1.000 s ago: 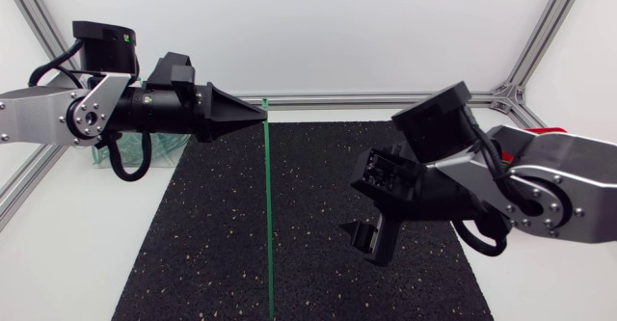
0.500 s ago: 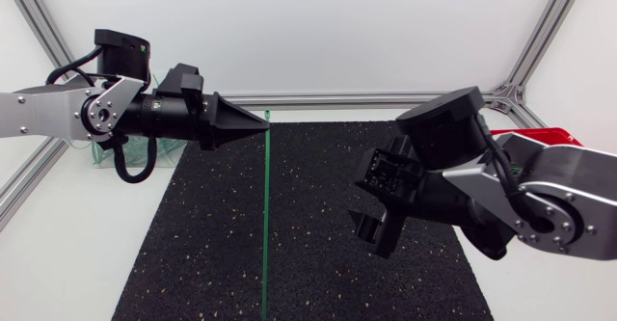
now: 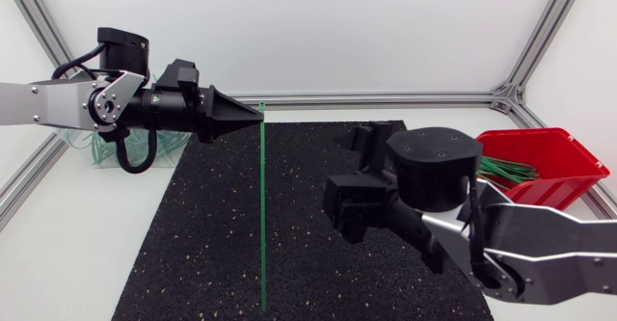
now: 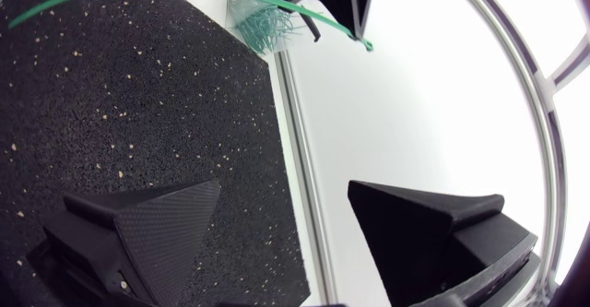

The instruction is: Take a green cable tie from the red box, thread the tail through the head to close it, then place it in the transparent bin on the left.

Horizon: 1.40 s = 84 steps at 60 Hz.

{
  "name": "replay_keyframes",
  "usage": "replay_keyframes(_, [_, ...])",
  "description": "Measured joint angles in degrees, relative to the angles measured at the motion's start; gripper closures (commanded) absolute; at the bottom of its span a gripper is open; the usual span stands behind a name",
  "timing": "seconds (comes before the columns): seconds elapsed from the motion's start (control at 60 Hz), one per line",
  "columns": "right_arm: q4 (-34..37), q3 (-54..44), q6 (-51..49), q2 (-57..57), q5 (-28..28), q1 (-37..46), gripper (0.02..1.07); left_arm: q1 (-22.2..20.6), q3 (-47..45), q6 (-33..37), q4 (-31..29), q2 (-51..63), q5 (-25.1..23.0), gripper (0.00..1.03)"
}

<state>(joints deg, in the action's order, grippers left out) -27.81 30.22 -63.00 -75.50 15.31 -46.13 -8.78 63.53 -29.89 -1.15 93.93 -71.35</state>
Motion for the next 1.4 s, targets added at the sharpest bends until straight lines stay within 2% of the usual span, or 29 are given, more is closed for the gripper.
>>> replay_keyframes(0.233, [-21.4,-5.1,-16.1,-6.4,-0.3,-4.3,0.06,0.4,2.6,0.1,-1.2,1.6,-1.3,1.0])
replay_keyframes(0.35, [-27.3,-9.4,-25.2,-6.8,-6.7,-5.9,0.06,1.4,3.9,0.2,-1.9,3.1,-1.8,1.0])
replay_keyframes(0.6, [-28.0,-11.7,-36.3,-6.8,-10.7,-6.7,0.06,2.0,5.4,0.2,-3.2,4.5,-2.0,1.0])
replay_keyframes(1.15, [-28.3,-11.7,-45.3,-11.6,-12.1,-10.8,0.07,3.1,8.7,0.2,-5.1,6.2,-2.2,1.0])
replay_keyframes(1.3, [-28.6,-11.7,-45.9,-12.0,-12.2,-12.9,0.22,3.3,10.8,0.2,-6.0,8.0,-2.1,1.0])
replay_keyframes(1.4, [-28.8,-11.7,-46.4,-12.0,-12.2,-13.7,0.22,3.7,11.4,0.2,-6.6,9.0,-2.1,1.0])
